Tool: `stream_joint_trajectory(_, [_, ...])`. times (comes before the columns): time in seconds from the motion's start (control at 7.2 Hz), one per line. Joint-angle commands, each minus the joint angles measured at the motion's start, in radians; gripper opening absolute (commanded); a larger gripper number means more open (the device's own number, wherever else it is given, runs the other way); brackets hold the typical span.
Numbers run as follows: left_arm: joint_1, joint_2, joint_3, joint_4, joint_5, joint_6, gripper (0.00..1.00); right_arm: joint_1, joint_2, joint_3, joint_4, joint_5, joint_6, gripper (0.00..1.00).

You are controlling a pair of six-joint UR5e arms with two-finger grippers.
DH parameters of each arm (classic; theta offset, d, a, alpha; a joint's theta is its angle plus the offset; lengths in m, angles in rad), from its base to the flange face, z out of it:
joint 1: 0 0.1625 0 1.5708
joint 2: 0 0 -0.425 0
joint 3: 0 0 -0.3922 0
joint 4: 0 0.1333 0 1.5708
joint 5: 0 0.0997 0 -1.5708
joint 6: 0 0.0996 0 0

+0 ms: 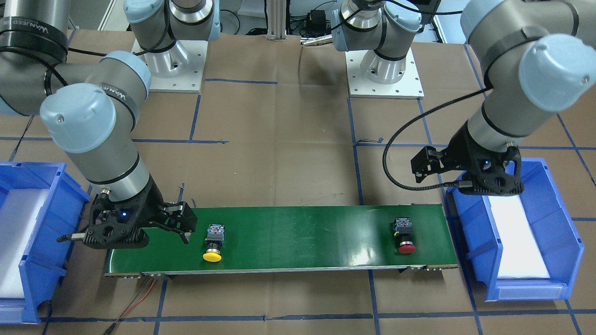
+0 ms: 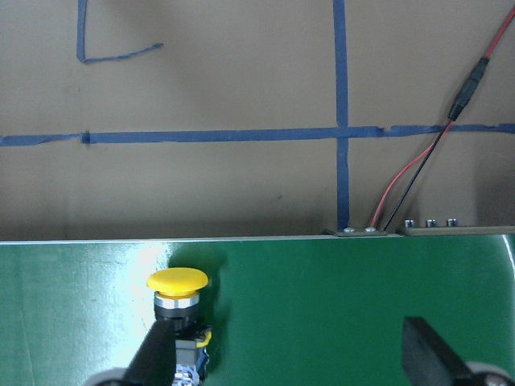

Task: Transport two buttons from left to right
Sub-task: 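Release the red button with the left gripper while the right gripper approaches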

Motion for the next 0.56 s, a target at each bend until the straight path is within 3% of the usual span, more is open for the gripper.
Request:
stream_joint_trajectory(0.0, [-0.068,0.106,-0.007,-0.103,-0.006,-0.134,1.0,0.004,0.042,-0.011,0.005,0.057,0.002,1.0])
stream_joint_trajectory(0.42, [-0.07,0.162,-0.045,-0.143,-0.009,-0.139,1.0,0.01,0.048,0.041,0.005,0.045,0.072,1.0])
